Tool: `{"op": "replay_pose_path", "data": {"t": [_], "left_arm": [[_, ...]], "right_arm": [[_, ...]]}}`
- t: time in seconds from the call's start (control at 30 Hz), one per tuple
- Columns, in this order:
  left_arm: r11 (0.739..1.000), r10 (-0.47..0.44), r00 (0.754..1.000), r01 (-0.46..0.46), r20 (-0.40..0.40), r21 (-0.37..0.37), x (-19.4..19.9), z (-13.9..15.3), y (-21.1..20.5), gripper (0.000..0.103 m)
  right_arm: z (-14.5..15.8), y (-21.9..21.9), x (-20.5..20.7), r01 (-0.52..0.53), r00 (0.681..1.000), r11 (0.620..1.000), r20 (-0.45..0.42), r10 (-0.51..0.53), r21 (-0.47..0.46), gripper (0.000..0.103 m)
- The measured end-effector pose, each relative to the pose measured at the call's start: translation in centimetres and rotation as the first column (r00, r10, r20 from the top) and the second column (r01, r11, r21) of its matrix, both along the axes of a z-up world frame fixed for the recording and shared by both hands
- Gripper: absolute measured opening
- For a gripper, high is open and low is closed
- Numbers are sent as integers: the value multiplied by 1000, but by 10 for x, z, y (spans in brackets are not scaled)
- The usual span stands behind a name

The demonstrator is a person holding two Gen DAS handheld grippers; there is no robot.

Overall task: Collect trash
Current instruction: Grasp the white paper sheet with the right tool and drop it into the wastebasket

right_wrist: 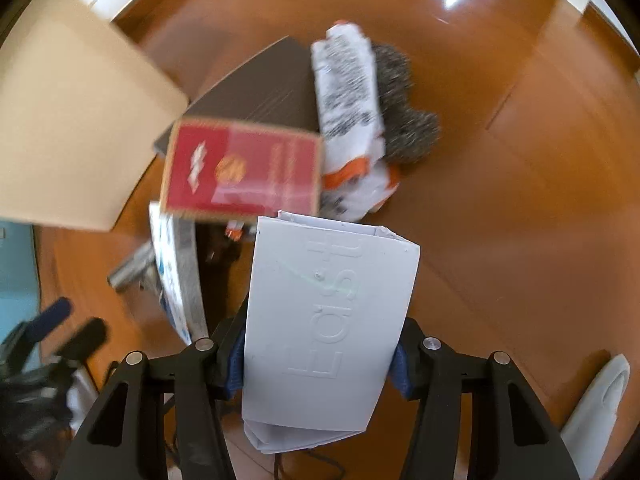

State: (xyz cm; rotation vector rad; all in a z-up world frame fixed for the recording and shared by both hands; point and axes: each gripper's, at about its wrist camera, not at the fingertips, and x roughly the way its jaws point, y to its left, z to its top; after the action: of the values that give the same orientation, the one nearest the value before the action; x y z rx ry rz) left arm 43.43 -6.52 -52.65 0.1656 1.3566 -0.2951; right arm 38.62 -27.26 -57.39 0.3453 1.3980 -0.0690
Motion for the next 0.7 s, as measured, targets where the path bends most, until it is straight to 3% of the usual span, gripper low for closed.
{"op": "replay_pose_path", "data": {"t": [0.13,0.2,0.37,0.47,0.6,0.7], "left_arm": [[999,-21,999,22,-41,26,15,-27,-10,80],[999,-14,999,15,-36,38,21,-33,-13,65],[999,-25,1000,25,-16,40,25,-37,-17,57],[999,-16,997,13,-82,-38,27,-46,-17,27],[988,51,991,-68,-122,-140,20,-49,-10,25],[986,67,996,-76,-64,-146,8,-31,-6,24]], "right_arm": [[-2,-16,0,29,1000,999,12,-29,27,58],[1,-24,5,29,999,999,21,-30,42,58],[0,-1,7,26,999,997,26,-28,68,58],[-3,-8,8,46,998,996,26,-48,78,58],[-1,-9,9,77,996,995,29,-79,67,58],[4,-21,13,95,995,994,32,-97,58,58]]}}
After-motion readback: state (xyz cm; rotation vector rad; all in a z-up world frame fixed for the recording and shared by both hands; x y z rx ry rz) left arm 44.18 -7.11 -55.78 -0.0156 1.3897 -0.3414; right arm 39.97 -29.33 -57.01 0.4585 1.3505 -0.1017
